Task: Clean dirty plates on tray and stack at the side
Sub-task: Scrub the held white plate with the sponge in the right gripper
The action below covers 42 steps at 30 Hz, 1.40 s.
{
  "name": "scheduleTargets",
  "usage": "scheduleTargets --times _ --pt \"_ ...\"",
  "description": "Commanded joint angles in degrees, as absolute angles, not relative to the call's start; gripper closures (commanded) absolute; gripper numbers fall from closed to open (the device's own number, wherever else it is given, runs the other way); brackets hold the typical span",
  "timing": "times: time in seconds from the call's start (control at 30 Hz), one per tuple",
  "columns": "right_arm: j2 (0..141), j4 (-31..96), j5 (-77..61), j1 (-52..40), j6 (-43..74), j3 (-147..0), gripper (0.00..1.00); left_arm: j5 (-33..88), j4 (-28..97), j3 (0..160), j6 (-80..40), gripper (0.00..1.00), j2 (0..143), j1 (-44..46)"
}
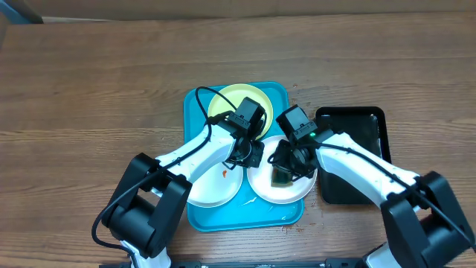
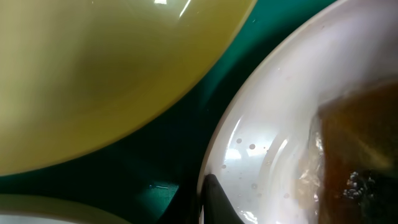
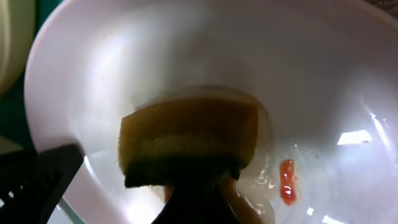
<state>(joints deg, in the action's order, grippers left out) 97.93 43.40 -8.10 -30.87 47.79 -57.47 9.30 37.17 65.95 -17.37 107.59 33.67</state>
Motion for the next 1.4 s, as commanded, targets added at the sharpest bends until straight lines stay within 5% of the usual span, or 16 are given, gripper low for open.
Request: scheduleTargets --times 0.0,0.77,1.13,1.37 --pt "100.4 45.7 -3.6 -28.9 49.8 -58.4 0.96 8.6 37.2 66.1 -16.9 0.96 109.4 33.7" --pt "93.7 67.3 15.4 -21.2 43.0 -68.4 0.96 8.4 38.7 66.0 -19.6 0.96 109.4 31.8" --pt "90.1 68.1 13.9 -12.9 37.8 -71.2 0.96 8.4 38.7 66.1 -19.7 0.96 109.4 31.8" --pt "90.2 62.0 0.4 -2.8 28.4 -65.0 0.96 9.0 38.4 66.9 -19.2 0.96 109.4 32.0"
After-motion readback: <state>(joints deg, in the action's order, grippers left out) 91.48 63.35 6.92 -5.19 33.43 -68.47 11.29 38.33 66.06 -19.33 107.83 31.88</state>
